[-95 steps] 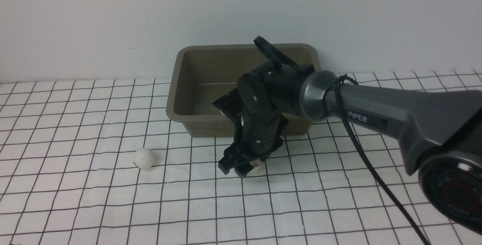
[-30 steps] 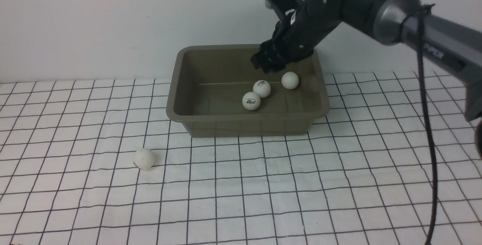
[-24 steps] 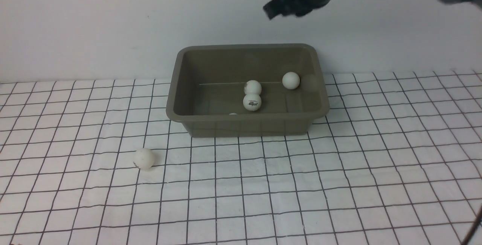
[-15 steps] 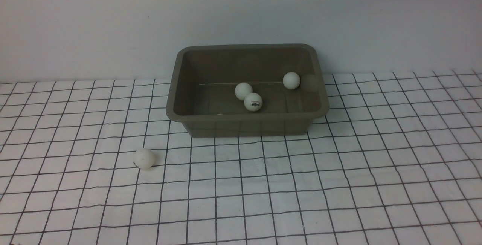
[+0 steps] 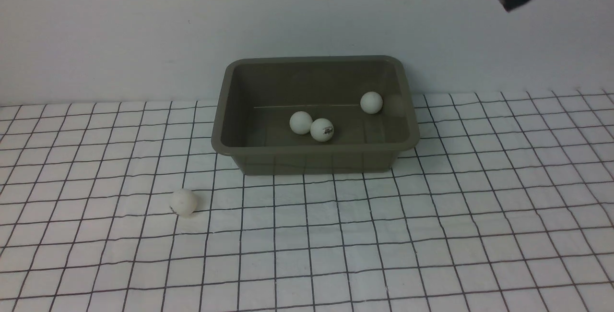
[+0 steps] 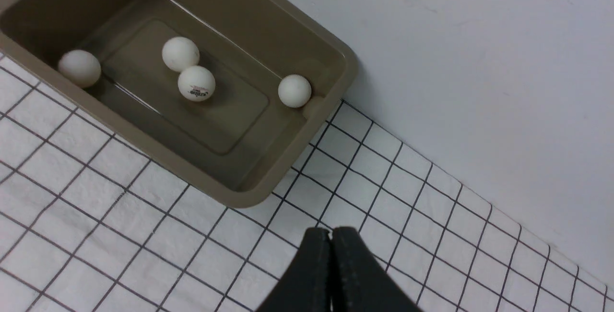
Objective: Put the table tennis balls into the box on the white checkered tablecloth.
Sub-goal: 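Reach for and grasp a ping pong ball on the table beside the basket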
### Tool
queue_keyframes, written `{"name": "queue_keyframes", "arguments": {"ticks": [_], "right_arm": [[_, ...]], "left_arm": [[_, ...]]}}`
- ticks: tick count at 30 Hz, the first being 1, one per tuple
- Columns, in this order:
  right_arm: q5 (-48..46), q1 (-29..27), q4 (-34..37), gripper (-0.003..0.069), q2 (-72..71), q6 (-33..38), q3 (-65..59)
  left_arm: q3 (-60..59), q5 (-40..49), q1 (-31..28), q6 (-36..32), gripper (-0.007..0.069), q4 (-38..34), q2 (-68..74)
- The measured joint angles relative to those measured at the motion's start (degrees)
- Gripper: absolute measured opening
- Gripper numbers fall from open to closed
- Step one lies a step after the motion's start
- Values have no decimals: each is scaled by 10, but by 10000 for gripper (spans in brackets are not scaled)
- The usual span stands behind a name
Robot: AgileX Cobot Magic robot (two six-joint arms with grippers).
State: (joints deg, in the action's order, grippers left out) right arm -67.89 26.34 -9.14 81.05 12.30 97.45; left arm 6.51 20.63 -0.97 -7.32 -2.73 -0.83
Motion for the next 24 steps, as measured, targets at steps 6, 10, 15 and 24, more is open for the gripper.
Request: {"name": "queue_keyframes", "arguments": {"ticks": [6,10,15,24], "right_arm": [[65,0,-18,-16,-103,-25,-150],[121,-1,-18,-16,-162,-32,-233],[126,-2,-17,-16,-178,-34,-261],[114,-2,18,-16,-178,-34,-262]], "left_arm": [[53,-57,0,0,-4,-1,0],[62,-113,0,0,-4,-1,0],[62,-125,0,0,-4,-1,0],[62,-125,0,0,-4,-1,0]]}}
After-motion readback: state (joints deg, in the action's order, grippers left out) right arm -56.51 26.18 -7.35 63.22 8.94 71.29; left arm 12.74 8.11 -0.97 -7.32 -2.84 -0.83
